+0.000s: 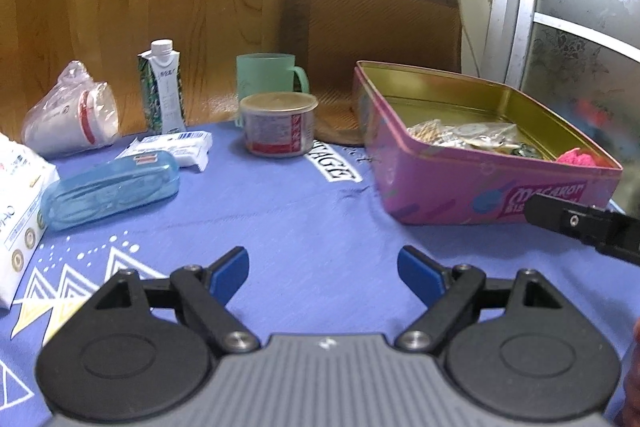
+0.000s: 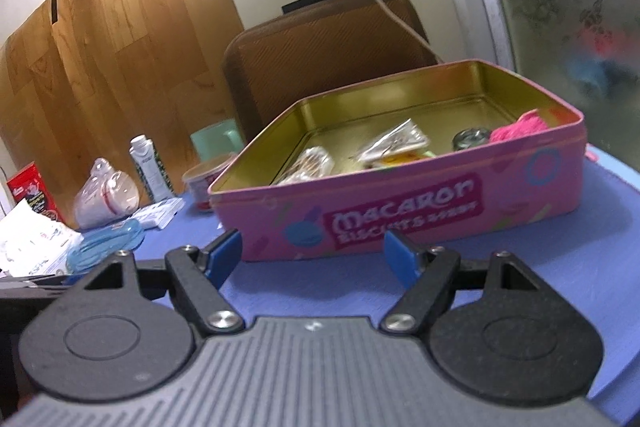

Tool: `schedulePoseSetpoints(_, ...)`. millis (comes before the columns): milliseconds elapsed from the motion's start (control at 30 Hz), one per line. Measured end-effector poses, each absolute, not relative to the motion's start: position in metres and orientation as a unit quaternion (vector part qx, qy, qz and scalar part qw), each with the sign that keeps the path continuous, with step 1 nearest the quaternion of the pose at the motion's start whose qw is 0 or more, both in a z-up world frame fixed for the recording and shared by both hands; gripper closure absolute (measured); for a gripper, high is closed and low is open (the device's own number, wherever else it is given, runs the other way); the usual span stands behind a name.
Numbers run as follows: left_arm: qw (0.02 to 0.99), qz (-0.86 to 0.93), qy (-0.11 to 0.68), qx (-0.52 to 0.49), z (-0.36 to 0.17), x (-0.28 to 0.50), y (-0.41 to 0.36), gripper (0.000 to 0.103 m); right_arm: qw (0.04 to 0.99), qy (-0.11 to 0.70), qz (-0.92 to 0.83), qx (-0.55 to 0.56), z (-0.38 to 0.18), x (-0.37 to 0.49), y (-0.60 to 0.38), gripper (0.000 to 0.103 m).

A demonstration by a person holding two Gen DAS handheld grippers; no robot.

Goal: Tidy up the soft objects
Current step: 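Pull the left tool back and reach toward the clear blue case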

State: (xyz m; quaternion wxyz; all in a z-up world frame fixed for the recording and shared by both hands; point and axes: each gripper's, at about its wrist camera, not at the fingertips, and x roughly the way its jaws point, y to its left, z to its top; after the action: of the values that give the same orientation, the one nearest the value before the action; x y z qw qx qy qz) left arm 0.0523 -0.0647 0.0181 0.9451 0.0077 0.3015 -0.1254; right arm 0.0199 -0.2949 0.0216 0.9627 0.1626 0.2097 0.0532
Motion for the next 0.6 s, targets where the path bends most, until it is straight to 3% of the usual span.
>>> schedulePoseSetpoints(400, 0.952, -0.108, 0.287, -0.006, 0.007, 0.041, 0.026, 0.018, 0.958, 0.232, 0.122, 0.116, 0.028, 0.036, -0.241, 0.024)
schedulePoseSetpoints(600, 0.967, -0.081, 0.234, -0.062, 0.010, 0.026, 0.084, 0.011, 0.940, 0.255, 0.214, 0.069, 0.035, 0.069, -0.183, 0.043)
